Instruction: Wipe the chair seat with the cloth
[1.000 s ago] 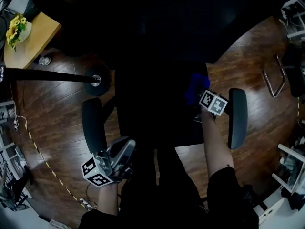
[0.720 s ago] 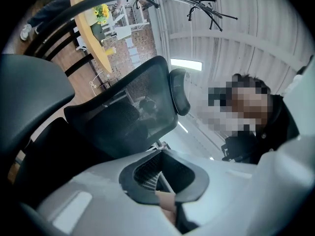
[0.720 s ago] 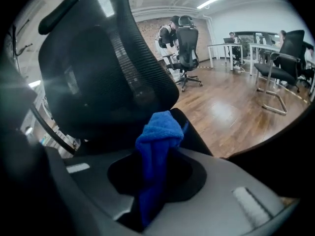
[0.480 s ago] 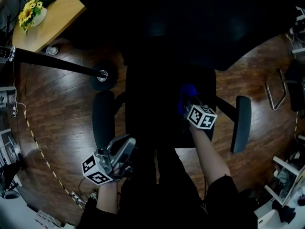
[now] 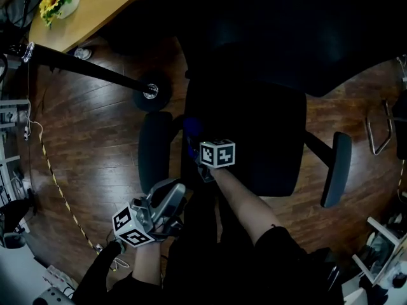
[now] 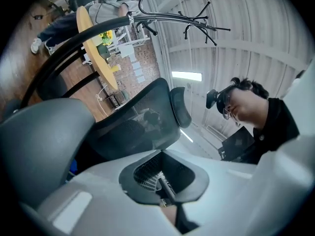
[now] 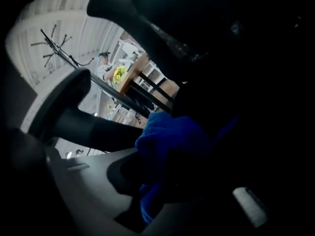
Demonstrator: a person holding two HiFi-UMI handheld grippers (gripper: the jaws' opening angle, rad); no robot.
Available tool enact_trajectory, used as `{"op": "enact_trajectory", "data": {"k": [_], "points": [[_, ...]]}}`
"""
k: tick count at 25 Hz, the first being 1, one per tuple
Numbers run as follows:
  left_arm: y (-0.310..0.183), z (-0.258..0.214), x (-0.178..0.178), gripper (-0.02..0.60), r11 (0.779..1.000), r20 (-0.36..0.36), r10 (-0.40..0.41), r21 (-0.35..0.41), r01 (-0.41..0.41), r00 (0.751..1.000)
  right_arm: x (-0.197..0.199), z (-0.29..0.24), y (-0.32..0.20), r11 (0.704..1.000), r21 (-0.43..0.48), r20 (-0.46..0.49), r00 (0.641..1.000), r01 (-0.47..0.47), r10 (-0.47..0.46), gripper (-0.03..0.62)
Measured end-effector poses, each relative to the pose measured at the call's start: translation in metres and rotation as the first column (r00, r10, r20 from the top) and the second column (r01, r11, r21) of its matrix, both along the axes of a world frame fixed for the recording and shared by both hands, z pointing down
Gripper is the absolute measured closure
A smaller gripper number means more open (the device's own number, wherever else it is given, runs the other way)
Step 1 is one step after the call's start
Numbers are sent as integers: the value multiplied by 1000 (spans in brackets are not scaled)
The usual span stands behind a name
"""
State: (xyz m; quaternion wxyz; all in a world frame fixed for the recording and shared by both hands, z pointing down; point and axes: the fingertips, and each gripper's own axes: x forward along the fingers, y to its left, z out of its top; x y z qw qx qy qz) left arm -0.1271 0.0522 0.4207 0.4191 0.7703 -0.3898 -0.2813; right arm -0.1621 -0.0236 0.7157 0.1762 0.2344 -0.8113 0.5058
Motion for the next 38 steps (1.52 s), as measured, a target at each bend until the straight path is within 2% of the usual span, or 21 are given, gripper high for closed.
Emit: {"op": "enact_trajectory", "data": {"k": [4, 8, 12, 15, 18, 21, 24, 28, 30, 34, 36, 38], "points": [[3, 1, -3, 589, 1000, 10, -2, -7, 2, 1000, 7, 3, -2, 997, 66, -8, 999, -41, 41, 531], [3, 3, 2, 588, 1000, 8, 11, -11, -11, 1000, 50, 19, -16, 992, 60, -73, 990, -113, 117, 531], [-4, 1, 13, 588, 999, 9, 41, -7, -41, 999, 137, 31, -42, 974, 54, -171, 959, -219, 225, 532], [-10, 1, 25, 589, 998, 9, 66, -5, -66, 998, 217, 33, -58, 945, 60, -225, 918, -322, 327, 532], [-16, -1, 41, 589, 995, 6, 96, 4, -96, 995, 291, 29, -67, 921, 93, -279, 878, -378, 389, 532], [-22, -5, 54, 588, 992, 8, 129, 16, -129, 992, 344, 20, -71, 905, 117, -336, 841, -409, 424, 533], [-27, -8, 65, 589, 988, 8, 154, 26, -154, 988, 379, 14, -73, 893, 150, -385, 807, -423, 447, 532], [-28, -13, 70, 589, 985, 14, 171, 30, -171, 985, 390, 11, -72, 880, 176, -393, 789, -441, 473, 531], [-28, -11, 65, 589, 986, 14, 162, 26, -162, 987, 390, 10, -75, 877, 192, -368, 796, -441, 481, 531], [-25, -11, 53, 589, 989, 7, 145, 26, -145, 989, 372, -8, -71, 878, 204, -247, 845, -434, 475, 531], [-22, -13, 46, 589, 990, 1, 134, 33, -134, 991, 332, -24, -61, 896, 214, -183, 885, -389, 428, 532], [-19, -17, 36, 589, 993, 0, 110, 41, -110, 994, 275, -37, -46, 925, 211, -131, 929, -316, 347, 531]]}}
